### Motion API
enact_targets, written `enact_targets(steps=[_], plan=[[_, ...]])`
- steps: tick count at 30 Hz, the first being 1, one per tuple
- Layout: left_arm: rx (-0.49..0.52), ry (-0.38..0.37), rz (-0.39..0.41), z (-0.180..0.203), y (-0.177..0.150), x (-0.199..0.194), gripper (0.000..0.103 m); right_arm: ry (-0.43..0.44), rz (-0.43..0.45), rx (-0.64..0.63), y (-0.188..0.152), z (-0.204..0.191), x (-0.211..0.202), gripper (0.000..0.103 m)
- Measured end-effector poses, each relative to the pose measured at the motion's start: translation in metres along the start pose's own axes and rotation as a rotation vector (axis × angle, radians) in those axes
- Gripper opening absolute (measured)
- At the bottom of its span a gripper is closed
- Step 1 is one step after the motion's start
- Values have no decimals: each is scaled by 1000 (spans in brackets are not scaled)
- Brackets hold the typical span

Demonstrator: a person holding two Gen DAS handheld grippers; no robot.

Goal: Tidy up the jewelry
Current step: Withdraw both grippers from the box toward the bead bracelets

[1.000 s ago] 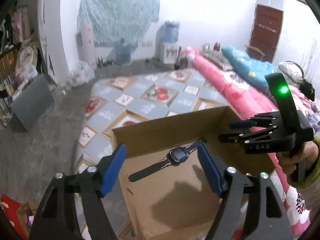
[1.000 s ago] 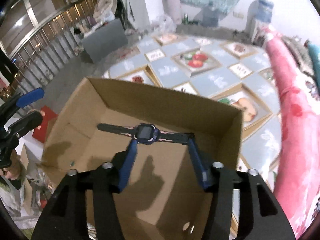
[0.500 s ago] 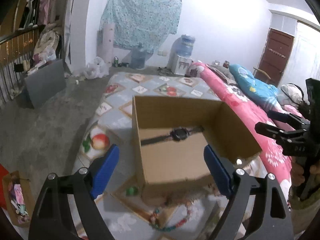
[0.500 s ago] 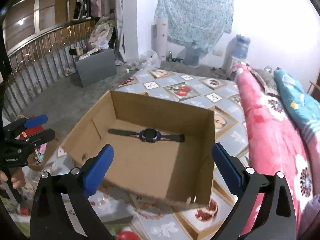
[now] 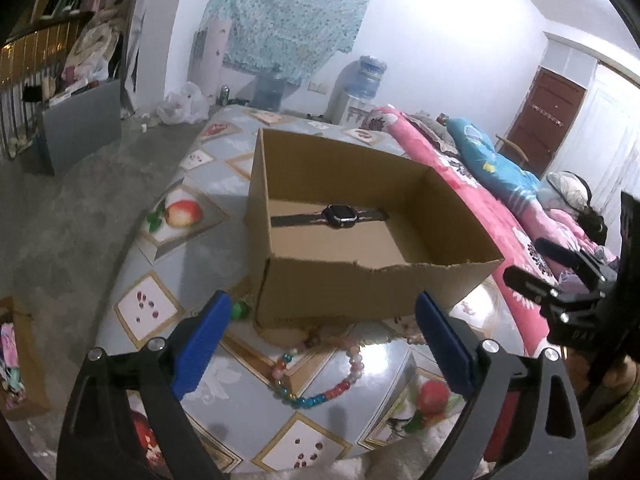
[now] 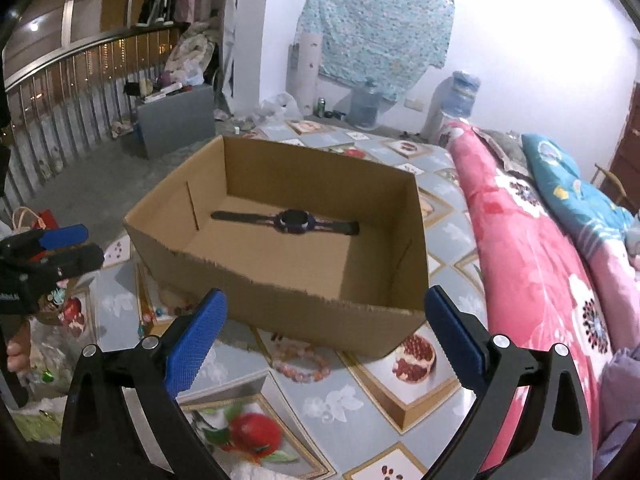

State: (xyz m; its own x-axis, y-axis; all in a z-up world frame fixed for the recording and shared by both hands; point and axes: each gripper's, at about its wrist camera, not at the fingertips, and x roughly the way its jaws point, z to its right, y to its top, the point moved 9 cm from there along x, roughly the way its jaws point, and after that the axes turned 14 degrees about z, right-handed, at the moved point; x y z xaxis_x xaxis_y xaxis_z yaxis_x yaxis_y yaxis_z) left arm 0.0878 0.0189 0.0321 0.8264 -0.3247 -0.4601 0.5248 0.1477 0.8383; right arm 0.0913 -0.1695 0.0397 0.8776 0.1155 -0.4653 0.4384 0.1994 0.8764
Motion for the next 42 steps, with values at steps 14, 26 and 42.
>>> enact_targets(steps=[14,26,42], plan=[[-37,36,-40,-9,-11,2,97,-49,43,5,-13,2,-12,95],[-73,22,-36,-11,-16,3,97,22,228,46,8,2,-33,95],[54,84,-60,-30,-43,14,97,153,47,246,-47,-18,7,94]])
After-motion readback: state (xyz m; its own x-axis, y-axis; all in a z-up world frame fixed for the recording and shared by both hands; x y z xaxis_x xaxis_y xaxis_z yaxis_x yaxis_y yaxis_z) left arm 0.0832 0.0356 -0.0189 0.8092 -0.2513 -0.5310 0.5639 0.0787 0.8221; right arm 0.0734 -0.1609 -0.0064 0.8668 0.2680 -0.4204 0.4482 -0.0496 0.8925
